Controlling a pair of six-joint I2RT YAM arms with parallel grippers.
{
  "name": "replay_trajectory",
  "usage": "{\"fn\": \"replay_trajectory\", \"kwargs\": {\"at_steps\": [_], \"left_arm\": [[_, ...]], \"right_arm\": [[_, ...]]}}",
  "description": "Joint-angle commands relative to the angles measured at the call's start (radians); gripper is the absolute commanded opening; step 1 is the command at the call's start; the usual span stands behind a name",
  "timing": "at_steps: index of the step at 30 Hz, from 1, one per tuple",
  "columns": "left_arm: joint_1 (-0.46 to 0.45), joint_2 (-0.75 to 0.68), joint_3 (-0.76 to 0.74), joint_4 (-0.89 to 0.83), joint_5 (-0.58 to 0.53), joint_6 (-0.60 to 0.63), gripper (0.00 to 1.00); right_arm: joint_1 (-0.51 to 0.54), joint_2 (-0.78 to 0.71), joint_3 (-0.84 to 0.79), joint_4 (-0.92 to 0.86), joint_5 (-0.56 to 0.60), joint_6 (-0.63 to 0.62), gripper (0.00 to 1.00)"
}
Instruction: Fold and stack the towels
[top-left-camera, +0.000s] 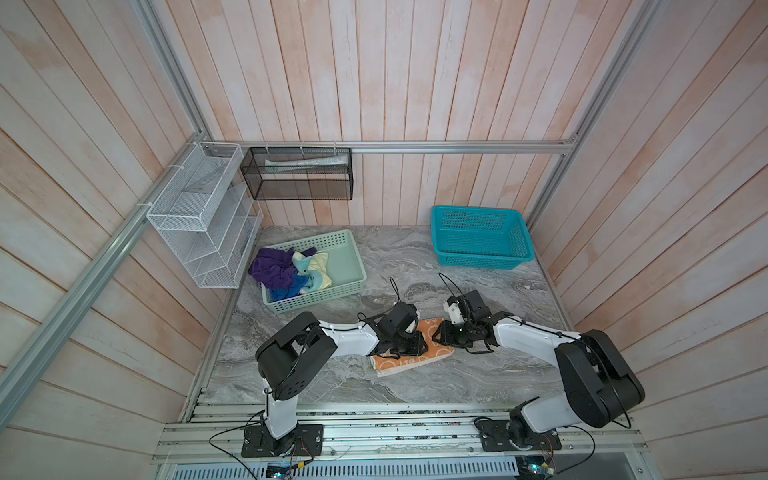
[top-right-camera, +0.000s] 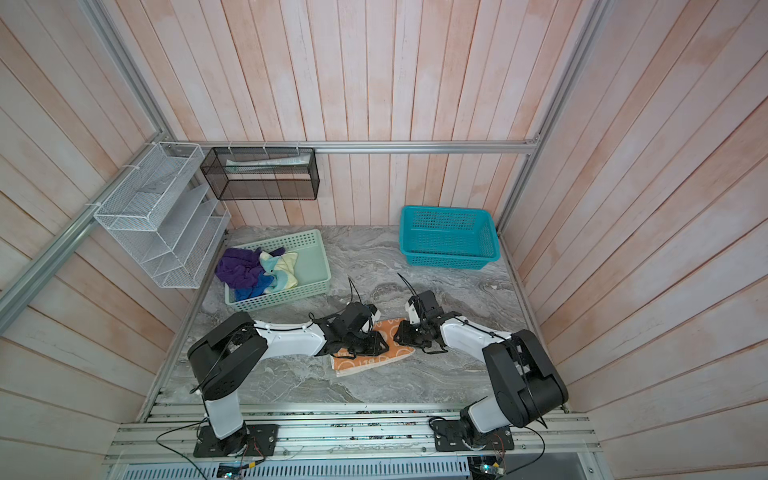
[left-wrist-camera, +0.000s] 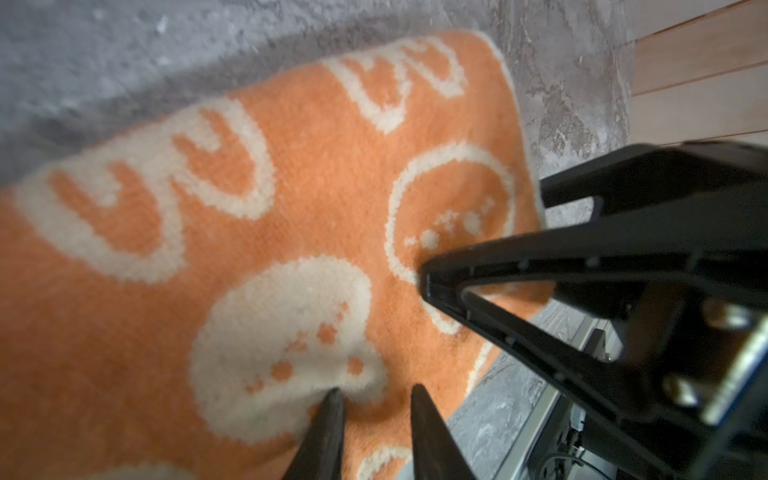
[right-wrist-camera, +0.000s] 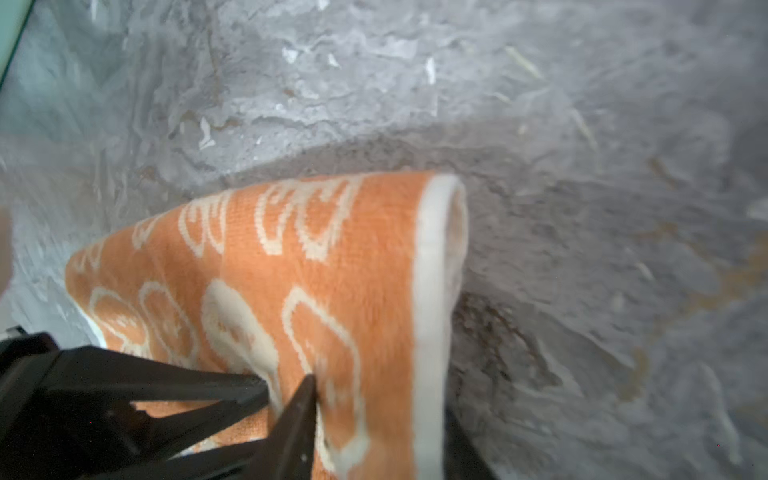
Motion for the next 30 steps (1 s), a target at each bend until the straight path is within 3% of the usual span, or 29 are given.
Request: {"fn": "replay_trajectory", "kwargs": {"at_steps": [1,6,13,15,22,26,30], "left_arm": [[-0.006,0.044,-0.074,-0.024,-0.004,-0.024,0.30],[-0.005,0.016,-0.081,-0.056,-0.026,-0.011,0.30],[0.031,-0.129,-0.049,-0.175,-0.139,0.067,0.33],[0.051,-0.156,-0.046,-0.195,-0.164,0.095,0.33],[0.104,-0.192,-0.095,-0.169,-0.182,0.114,0.33],[0.108,-0.176,-0.117,-0.137,-0.167,0.104,0.32],[0.112,-0.155,-0.131,-0.115,-0.151,0.098,0.32]], "right_arm": [[0.016,0.032,-0.011,-0.002,-0.019,0.027,0.19],[0.020,0.046,0.042,-0.021,-0.001,0.008,0.00],[-0.009,0.066,0.312,-0.163,0.189,-0.169,0.00],[-0.040,0.107,0.415,-0.164,0.197,-0.228,0.00],[-0.154,0.376,0.894,-0.183,0.187,-0.373,0.00],[-0.234,0.562,1.152,-0.202,0.187,-0.376,0.00],[-0.312,0.799,1.434,-0.335,0.086,-0.362,0.00]]}}
